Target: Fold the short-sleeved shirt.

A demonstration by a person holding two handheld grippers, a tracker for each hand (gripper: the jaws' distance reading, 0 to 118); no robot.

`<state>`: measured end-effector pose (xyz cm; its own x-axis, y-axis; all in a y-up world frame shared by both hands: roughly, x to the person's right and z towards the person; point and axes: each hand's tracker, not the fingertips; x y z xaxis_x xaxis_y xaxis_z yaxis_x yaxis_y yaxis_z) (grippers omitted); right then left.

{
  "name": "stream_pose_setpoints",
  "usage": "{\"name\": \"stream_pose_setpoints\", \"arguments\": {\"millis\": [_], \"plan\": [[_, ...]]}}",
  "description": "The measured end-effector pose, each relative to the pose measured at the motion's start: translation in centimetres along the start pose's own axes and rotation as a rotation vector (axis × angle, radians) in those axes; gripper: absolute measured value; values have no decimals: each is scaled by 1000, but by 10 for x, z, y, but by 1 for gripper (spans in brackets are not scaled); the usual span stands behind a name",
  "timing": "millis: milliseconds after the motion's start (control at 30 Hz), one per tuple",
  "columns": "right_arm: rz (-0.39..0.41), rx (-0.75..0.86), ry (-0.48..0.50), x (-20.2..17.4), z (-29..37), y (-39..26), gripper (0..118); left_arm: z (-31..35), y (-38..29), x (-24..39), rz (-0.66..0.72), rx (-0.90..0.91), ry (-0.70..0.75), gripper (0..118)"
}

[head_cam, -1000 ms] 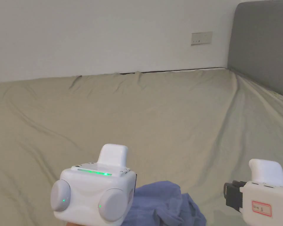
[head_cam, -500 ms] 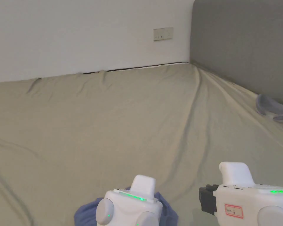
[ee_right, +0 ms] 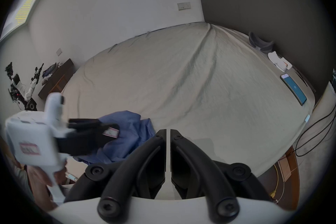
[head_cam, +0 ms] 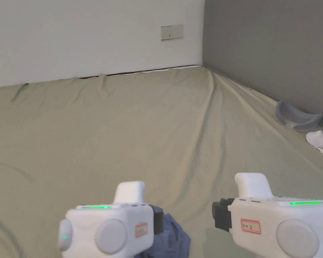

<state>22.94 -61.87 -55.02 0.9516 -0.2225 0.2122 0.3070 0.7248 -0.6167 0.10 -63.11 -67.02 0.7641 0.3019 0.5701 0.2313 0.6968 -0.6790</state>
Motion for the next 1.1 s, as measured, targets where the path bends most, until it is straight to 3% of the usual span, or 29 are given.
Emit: {"name": "stream_pose_setpoints", "arguments": {"millis": [100, 200, 233, 267, 300, 367, 500, 600, 633, 667, 733, 833, 933, 1000, 1033, 1100], "plan": [[37, 12, 38, -13, 3, 6, 6, 48, 2, -20, 108, 112, 2, 4], [60, 34, 97, -26, 7, 9, 6, 94, -6, -40, 181, 212, 21, 26], [64, 37, 121, -31, 7, 10, 6, 108, -11, -47, 193, 240, 44, 47], [67, 37, 138, -34, 7, 10, 6, 118, -16, -52, 197, 253, 71, 98], [74, 41, 155, -38, 8, 10, 6, 125, -21, -56, 197, 249, 109, 118], [88, 48, 180, -44, 10, 9, 6, 135, -47, -60, 174, 288, 170, 118], [106, 48, 230, -52, 10, 6, 6, 144, -60, -56, 162, 200, 300, 118], [118, 35, 270, -53, 7, 7, 6, 152, -64, -70, 169, 230, 313, 75], [135, 20, 290, -54, 7, 9, 6, 153, -66, -72, 169, 246, 318, 75], [144, 5, 300, -55, 4, 10, 6, 150, -66, -75, 172, 245, 313, 4], [138, -8, 334, -56, -2, 13, 6, 148, -69, -71, 240, 220, 281, 0], [55, -70, 458, -52, -14, 24, 6, 143, -75, -80, 298, 201, 254, 0], [-66, -105, 677, -44, -45, 38, 6, 133, -76, -92, 304, 184, 250, 0], [-156, -238, 845, -36, -90, 38, 6, 131, -77, -89, 321, 182, 240, 0], [-196, -319, 865, -32, -114, 33, 6, 129, -77, -91, 338, 186, 225, 0], [-269, -468, 707, -27, -150, 16, 6, 125, -75, -94, 360, 195, 196, 0]]}}
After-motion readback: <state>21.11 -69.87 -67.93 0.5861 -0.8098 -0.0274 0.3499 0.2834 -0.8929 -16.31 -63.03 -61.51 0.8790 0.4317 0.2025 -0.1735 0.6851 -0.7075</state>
